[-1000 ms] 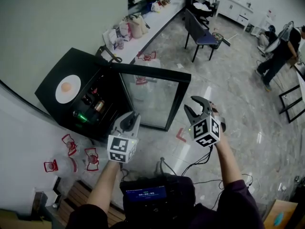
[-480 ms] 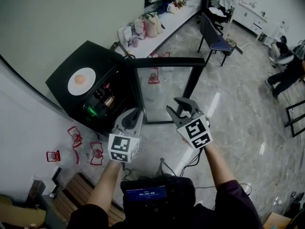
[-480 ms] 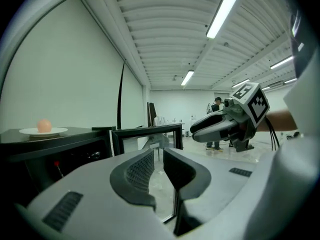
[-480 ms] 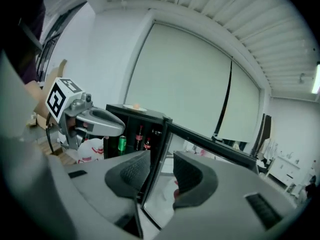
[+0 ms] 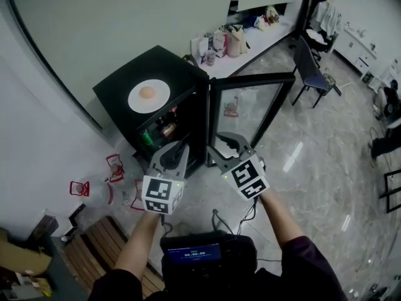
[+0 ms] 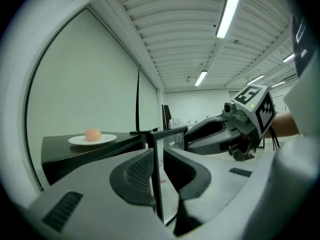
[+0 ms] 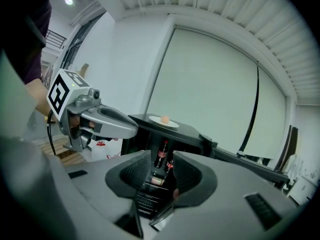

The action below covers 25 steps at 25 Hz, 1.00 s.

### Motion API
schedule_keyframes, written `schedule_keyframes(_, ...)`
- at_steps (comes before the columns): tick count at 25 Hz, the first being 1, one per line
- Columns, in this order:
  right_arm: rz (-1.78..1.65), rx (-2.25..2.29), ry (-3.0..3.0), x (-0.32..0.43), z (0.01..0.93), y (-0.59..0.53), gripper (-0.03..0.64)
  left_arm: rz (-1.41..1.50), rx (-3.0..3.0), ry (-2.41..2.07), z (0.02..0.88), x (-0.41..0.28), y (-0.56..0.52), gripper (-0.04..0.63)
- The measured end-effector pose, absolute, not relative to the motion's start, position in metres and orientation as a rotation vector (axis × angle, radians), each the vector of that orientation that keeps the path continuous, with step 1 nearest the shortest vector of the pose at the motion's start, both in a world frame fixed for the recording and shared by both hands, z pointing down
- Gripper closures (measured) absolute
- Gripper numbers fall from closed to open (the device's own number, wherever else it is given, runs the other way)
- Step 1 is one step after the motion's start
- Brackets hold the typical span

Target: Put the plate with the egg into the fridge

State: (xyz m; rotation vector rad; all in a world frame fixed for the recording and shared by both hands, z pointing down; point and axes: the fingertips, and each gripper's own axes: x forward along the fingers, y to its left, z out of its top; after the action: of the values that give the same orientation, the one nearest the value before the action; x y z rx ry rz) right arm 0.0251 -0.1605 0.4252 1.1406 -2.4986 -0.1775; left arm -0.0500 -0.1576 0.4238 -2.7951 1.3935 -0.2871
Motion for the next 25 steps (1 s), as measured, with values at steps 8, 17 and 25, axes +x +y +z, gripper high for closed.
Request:
schedule_keyframes(8,-0.578,0.972,-2.354,-0.047,0.425,-0.191,0.468,-0.277,-2.751,1.467,0.414,-0.116,-0.163,0.554)
schedule_keyframes(17,-0.838,0.630,-2.241,-0.098,0.420,-0.247,0.468,-0.423,-2.705,1.504,0.395,-0.149,-0.204,0.554)
schedule_keyframes(25,-0.940,0.219,-2.072,-0.123,0.439,-0.276,0.466,-0.723,-2.638,1.395,0.382,-0.161,-0.267,0.554)
